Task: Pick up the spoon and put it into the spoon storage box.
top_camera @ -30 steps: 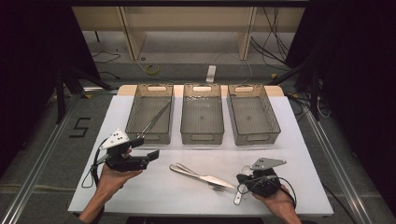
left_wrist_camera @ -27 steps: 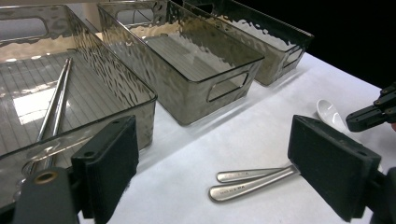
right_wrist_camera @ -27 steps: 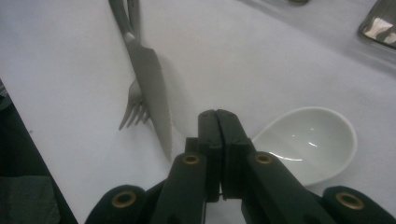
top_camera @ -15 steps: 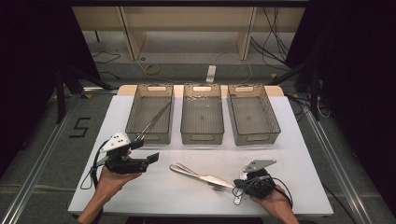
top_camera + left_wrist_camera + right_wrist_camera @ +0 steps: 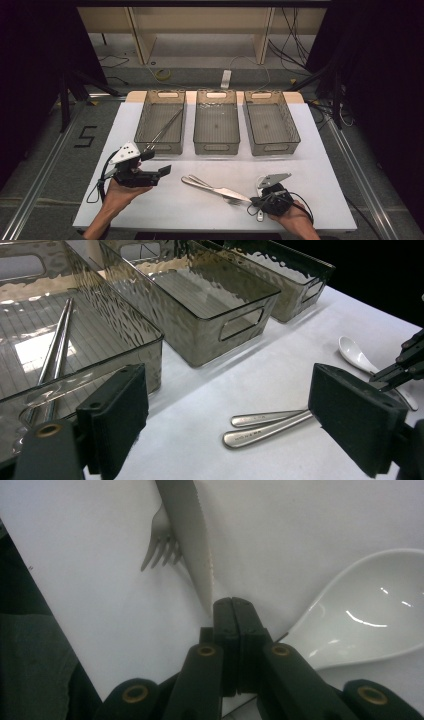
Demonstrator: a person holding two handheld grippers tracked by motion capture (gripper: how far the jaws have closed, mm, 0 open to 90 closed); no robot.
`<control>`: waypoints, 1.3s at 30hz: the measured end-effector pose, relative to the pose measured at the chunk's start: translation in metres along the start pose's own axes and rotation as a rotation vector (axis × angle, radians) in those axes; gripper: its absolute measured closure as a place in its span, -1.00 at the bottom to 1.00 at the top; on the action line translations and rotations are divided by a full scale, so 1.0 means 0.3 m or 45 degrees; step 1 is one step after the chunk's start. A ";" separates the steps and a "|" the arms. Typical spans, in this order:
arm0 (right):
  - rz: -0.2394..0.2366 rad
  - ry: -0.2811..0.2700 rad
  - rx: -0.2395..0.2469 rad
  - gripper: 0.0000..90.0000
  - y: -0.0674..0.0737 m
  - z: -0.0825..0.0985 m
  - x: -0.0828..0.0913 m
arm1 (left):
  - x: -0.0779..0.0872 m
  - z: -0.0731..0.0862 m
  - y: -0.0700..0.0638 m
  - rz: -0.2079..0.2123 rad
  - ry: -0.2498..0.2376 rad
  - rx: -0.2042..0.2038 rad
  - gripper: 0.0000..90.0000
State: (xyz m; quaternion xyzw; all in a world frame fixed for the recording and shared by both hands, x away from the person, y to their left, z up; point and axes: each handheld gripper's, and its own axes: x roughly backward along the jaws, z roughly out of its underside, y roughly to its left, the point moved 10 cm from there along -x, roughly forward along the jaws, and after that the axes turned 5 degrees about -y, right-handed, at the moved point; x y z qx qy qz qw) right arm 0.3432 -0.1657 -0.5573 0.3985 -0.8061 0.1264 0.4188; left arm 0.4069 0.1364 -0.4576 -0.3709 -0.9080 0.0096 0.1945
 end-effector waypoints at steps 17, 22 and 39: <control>0.162 0.072 0.007 1.00 -0.110 0.060 0.076 | -0.003 0.003 -0.008 0.000 0.000 -0.013 -0.65; 0.197 0.086 0.004 1.00 -0.136 0.069 0.090 | -0.003 0.003 -0.008 -0.002 0.000 -0.013 -0.65; 0.206 0.094 -0.015 0.00 -0.176 0.041 0.163 | -0.002 -0.002 -0.005 -0.003 -0.010 -0.009 -0.65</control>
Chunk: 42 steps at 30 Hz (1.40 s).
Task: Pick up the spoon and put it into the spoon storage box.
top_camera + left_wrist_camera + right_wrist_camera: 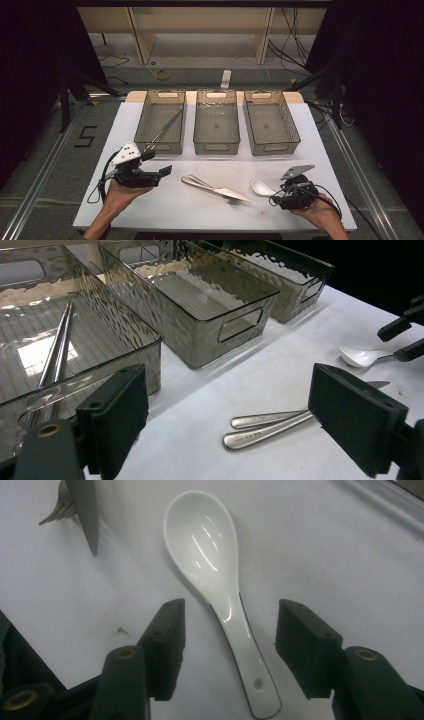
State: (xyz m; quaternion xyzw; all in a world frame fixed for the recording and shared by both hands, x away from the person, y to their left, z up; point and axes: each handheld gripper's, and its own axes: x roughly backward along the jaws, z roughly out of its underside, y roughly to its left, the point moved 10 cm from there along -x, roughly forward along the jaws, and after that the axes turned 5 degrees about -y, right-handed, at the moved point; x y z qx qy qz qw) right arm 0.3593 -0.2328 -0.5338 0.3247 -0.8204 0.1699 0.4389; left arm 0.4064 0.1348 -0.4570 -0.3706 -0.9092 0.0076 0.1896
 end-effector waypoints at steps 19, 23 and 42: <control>-0.020 0.151 0.026 0.17 -0.009 0.022 -0.058 | -0.001 -0.008 0.004 -0.006 -0.024 0.015 -0.65; -0.010 0.170 0.029 0.31 -0.011 0.024 -0.059 | 0.000 -0.008 0.003 -0.006 -0.024 0.010 -0.65; -0.013 0.207 0.072 0.68 0.002 0.021 -0.062 | 0.002 -0.008 0.005 -0.008 -0.025 0.017 -0.65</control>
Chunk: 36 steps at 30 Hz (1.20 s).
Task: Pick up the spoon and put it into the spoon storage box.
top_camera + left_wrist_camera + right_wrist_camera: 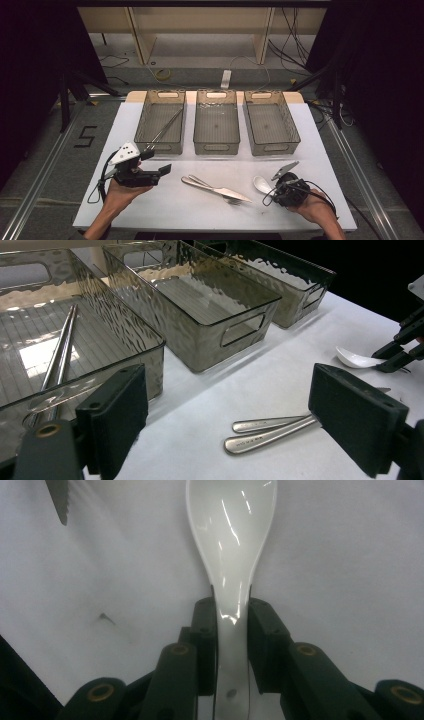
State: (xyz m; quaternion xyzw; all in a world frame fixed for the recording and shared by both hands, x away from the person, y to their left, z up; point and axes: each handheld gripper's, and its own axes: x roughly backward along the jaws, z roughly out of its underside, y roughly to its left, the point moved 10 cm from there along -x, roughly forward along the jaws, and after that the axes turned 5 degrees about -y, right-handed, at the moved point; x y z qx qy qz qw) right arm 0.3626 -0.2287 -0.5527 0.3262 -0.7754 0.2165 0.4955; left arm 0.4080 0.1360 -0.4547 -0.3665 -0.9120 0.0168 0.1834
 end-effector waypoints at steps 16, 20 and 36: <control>-0.075 -0.071 -0.078 0.69 -0.016 -0.004 0.018 | 0.001 -0.001 0.005 -0.002 -0.001 0.004 -0.65; -0.094 -0.131 -0.088 0.69 -0.017 -0.025 0.037 | 0.001 0.000 0.007 -0.006 0.000 0.005 -0.65; -0.105 -0.434 -0.104 0.69 -0.059 -0.272 0.144 | 0.008 -0.012 0.011 -0.013 -0.034 0.018 -0.65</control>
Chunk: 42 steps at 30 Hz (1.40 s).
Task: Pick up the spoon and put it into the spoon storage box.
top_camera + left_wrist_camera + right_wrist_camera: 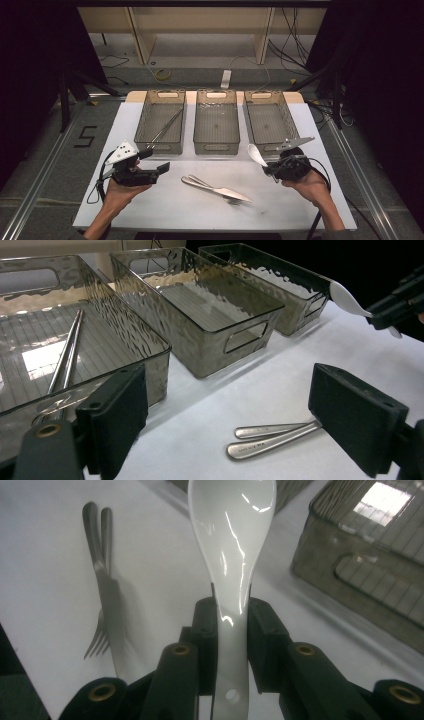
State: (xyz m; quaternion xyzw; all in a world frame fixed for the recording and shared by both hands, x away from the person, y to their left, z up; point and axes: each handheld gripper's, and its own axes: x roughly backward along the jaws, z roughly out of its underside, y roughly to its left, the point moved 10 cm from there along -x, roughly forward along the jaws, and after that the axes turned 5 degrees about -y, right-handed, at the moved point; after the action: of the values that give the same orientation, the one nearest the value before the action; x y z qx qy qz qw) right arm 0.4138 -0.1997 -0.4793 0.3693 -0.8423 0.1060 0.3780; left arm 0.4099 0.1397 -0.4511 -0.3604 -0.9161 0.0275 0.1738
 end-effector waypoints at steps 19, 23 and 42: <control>0.014 -0.092 0.041 0.69 -0.003 -0.226 -0.077 | 0.002 -0.004 -0.004 0.009 -0.013 -0.002 -0.65; 0.013 -0.099 0.056 0.69 0.008 -0.268 -0.098 | 0.002 -0.003 -0.004 0.009 -0.011 -0.004 -0.65; -0.002 -0.123 0.035 0.69 0.031 -0.436 -0.217 | 0.002 -0.002 -0.010 0.019 -0.008 -0.013 -0.65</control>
State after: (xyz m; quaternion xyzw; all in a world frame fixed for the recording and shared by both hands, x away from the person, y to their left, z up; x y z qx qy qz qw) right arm 0.5091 -0.0979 -0.4345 0.3798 -0.8578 0.0994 0.3317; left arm 0.4079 0.1380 -0.4498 -0.3680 -0.9141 0.0252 0.1687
